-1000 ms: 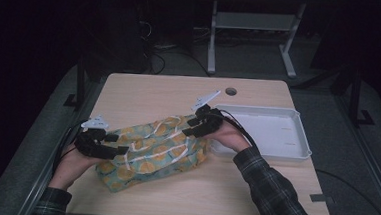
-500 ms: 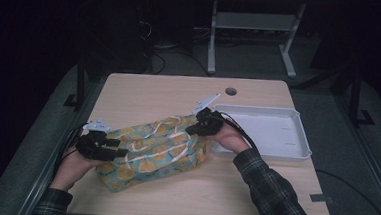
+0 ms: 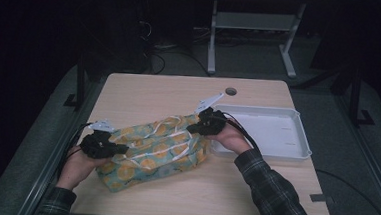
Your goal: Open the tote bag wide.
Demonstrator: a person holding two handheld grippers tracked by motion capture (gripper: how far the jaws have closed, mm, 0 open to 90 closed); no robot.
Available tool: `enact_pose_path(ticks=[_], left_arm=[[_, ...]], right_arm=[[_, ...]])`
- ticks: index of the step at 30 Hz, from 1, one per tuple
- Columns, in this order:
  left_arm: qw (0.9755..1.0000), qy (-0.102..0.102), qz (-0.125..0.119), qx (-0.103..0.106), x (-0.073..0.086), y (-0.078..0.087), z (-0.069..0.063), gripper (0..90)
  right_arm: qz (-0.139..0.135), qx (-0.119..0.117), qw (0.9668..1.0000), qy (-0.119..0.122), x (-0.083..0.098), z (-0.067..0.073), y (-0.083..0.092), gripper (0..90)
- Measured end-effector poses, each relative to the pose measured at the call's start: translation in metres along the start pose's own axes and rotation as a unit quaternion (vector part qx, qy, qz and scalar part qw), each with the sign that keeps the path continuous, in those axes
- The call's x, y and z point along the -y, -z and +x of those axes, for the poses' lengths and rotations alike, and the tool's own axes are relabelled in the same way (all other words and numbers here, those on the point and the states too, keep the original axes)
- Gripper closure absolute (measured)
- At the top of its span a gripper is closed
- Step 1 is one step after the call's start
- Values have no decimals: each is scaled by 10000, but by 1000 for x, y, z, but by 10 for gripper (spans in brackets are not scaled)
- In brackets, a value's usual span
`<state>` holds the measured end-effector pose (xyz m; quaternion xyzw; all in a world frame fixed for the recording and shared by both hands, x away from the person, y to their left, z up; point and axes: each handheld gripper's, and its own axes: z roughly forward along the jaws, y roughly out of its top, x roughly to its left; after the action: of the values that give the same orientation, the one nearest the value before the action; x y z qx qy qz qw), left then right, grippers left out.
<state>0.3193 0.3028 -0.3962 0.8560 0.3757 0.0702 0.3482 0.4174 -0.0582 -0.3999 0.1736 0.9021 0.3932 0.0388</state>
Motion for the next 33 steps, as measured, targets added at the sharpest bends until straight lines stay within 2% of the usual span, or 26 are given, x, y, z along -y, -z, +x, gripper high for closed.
enact_pose_path(ticks=[5, 8, 9, 12, 15, 19, 20, 21, 25, 28, 29, 32, 33], left_arm=[[9993, 39, -366, 23, 2, 15, -6, 895], [9989, 14, -471, 19, 5, 22, -14, 896], [9987, -2, -501, 32, 7, 24, -16, 896], [9981, -36, -609, 70, 10, 29, -22, 896], [9975, -38, -689, 129, 11, 32, -28, 896], [9972, -126, -711, 199, 15, 33, -37, 896], [9971, -137, -711, 227, 16, 33, -39, 896], [9971, -135, -704, 240, 18, 32, -41, 896], [9971, -190, -678, 298, 22, 32, -47, 896], [9972, -181, -649, 328, 25, 32, -50, 896], [9970, -184, -666, 337, 26, 32, -51, 896], [9968, -160, -684, 376, 29, 32, -54, 896], [9968, -213, -672, 376, 30, 33, -54, 896]], right_arm=[[-93, -12, 10000, 31, 1, 4, 10, 894], [-166, -47, 9999, 9, 0, 11, 16, 894], [-166, -35, 9998, 92, 1, 13, 18, 894], [-201, -60, 9997, 85, 2, 20, 23, 894], [-234, -49, 9995, 206, 5, 24, 28, 894], [-234, -78, 9994, 243, 10, 29, 35, 894], [-237, -95, 9995, 163, 12, 31, 36, 893], [-237, -103, 9994, 235, 13, 31, 37, 893], [-192, -124, 9994, 264, 19, 36, 39, 893], [-160, -160, 9996, 187, 21, 41, 39, 893], [-155, -155, 9994, 281, 22, 41, 39, 893], [-163, -178, 9993, 297, 24, 46, 40, 893], [-143, -194, 9992, 322, 24, 47, 40, 893]])
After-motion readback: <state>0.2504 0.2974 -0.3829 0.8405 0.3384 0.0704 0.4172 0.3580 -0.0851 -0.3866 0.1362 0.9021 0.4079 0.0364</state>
